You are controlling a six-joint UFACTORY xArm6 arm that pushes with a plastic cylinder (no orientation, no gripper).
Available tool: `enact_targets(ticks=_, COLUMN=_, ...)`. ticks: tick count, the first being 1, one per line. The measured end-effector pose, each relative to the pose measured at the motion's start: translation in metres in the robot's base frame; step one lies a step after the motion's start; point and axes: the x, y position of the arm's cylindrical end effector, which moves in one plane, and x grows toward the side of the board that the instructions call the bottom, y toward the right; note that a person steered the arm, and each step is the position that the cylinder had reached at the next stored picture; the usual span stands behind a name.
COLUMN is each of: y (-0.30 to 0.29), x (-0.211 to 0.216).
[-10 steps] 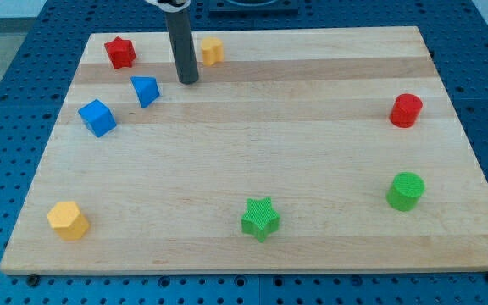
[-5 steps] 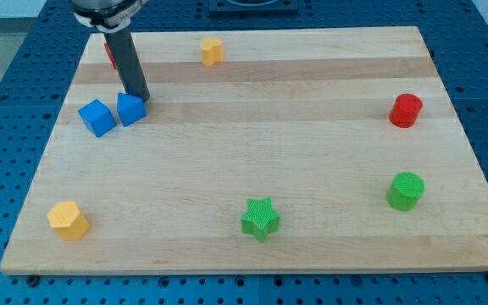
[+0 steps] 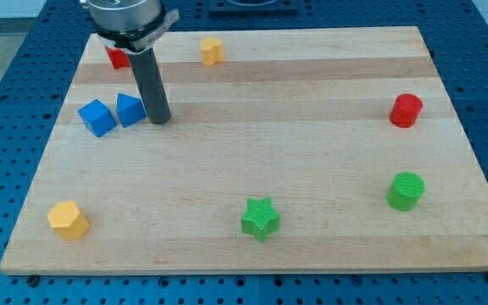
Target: Slide the blue triangle closer to blue cube
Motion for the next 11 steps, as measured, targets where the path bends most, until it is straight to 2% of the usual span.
enact_targets(ticks=3, y=-0.046, x=-0.010)
enact_targets(ticks=6, y=-0.036, x=-0.038)
enact_targets(ticks=9, y=-0.083, x=-0.042)
enact_targets(ticks=11, y=-0.087, x=-0.056)
